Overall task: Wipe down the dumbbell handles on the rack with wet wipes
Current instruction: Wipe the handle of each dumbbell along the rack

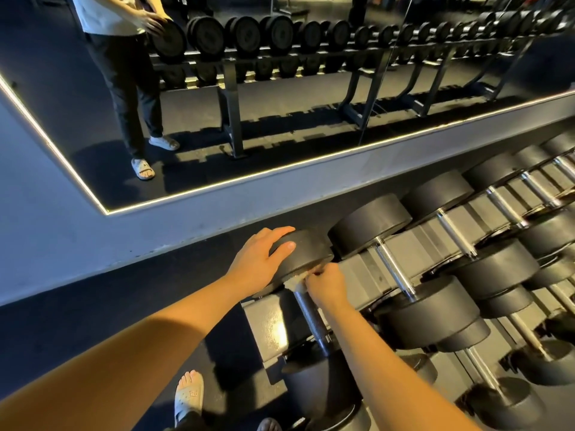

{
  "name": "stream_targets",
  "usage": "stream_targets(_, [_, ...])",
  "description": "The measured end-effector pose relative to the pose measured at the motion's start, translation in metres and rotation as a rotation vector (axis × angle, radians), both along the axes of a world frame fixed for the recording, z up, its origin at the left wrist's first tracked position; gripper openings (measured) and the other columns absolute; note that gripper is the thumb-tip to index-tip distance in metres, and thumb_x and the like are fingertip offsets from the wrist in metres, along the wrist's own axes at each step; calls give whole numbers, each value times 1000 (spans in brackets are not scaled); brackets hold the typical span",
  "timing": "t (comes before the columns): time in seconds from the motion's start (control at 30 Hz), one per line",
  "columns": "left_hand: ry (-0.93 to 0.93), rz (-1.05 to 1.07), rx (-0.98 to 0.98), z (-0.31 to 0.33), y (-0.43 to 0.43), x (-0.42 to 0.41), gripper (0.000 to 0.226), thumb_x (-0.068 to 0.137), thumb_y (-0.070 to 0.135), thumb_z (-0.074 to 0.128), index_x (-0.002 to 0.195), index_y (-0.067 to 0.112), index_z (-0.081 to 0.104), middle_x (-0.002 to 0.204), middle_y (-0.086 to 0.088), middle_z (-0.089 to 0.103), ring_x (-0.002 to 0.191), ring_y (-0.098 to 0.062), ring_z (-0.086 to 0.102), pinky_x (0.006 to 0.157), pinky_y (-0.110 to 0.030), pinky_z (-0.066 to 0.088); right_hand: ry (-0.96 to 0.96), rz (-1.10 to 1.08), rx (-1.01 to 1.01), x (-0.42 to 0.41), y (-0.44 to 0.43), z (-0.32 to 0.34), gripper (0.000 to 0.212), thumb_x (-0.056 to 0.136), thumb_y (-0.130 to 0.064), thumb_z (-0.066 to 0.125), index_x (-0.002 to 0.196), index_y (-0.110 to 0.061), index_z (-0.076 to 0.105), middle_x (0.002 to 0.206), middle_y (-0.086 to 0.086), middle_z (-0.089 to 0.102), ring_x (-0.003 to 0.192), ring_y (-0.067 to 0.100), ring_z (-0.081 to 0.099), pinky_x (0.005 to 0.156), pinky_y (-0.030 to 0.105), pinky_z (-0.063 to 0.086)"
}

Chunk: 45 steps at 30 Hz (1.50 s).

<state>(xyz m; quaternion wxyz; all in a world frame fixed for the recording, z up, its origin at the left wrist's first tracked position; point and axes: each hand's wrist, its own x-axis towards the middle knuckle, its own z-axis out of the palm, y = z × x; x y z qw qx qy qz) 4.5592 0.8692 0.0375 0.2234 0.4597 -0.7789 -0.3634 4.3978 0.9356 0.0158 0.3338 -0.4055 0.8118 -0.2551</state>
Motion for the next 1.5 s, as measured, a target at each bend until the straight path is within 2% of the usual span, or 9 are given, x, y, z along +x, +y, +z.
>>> stream_targets(0.3, [6, 4, 45, 6, 2, 0, 47, 106, 48, 46, 152, 38, 44, 142, 11, 52, 134, -10, 47, 112, -33, 40, 304, 470, 393, -19, 15, 4, 34, 100, -37, 51, 111, -8, 63, 113, 15, 66, 108, 34, 63, 82, 34, 46])
stream_targets(0.47, [-7, 12, 60, 7, 2, -1, 45, 105, 50, 44, 150, 41, 43, 142, 11, 51, 134, -12, 47, 113, -38, 43, 111, 265, 141, -4, 2, 13, 17, 94, -19, 61, 80, -20, 51, 101, 10, 64, 100, 29, 62, 87, 37, 50])
stream_targets(0.63, [-89, 71, 1, 10, 13, -4, 49, 105, 54, 39, 151, 39, 41, 144, 9, 51, 134, -14, 47, 111, -37, 44, 373, 476, 232, -7, 21, 14, 28, 101, -30, 52, 115, -7, 62, 118, 13, 67, 109, 33, 63, 91, 39, 51])
stream_targets(0.77, [-106, 247, -131, 16, 36, -10, 48, 105, 44, 50, 150, 30, 43, 144, 5, 49, 133, -13, 46, 112, -39, 44, 533, 636, 326, -24, 40, 18, 32, 99, -38, 55, 116, -12, 63, 113, 11, 67, 108, 33, 64, 85, 35, 50])
stream_targets(0.9, [-26, 194, -338, 23, 70, -8, 24, 99, 29, 61, 123, 29, 61, 113, 17, 54, 101, -1, 53, 90, -20, 48, 198, 337, 3, -29, 38, 20, 13, 91, -21, 59, 83, -17, 68, 82, 6, 70, 84, 25, 68, 74, 38, 55])
stream_targets(1.0, [-67, 89, -155, 17, 88, -13, 20, 101, 39, 58, 119, 39, 66, 101, 22, 59, 95, 0, 58, 82, -14, 46, -288, 119, -150, -17, 35, 29, 7, 89, -5, 62, 88, -3, 69, 78, 14, 73, 75, 23, 70, 76, 39, 58])
stream_targets(1.13, [57, 227, 38, 12, 108, -20, 26, 103, 38, 58, 127, 43, 65, 96, 20, 68, 86, 7, 64, 70, -6, 45, -542, 135, -119, -8, 42, 29, 13, 91, -6, 60, 98, -3, 70, 91, 14, 77, 92, 27, 75, 83, 38, 61])
stream_targets(1.37, [477, 727, 678, -21, 107, -35, 3, 91, 28, 76, 90, 27, 79, 83, 9, 77, 88, -12, 72, 81, -34, 61, -525, 201, -44, 2, 54, 33, 25, 103, -6, 47, 108, -11, 71, 96, 8, 77, 93, 22, 74, 85, 32, 56])
stream_targets(1.5, [724, 989, 943, -35, 87, -43, 13, 81, 17, 86, 90, 11, 78, 90, -6, 78, 89, -20, 73, 76, -32, 55, 83, 228, -101, -17, 77, 25, 17, 105, -32, 48, 113, -28, 63, 96, -5, 71, 89, 12, 66, 77, 29, 54])
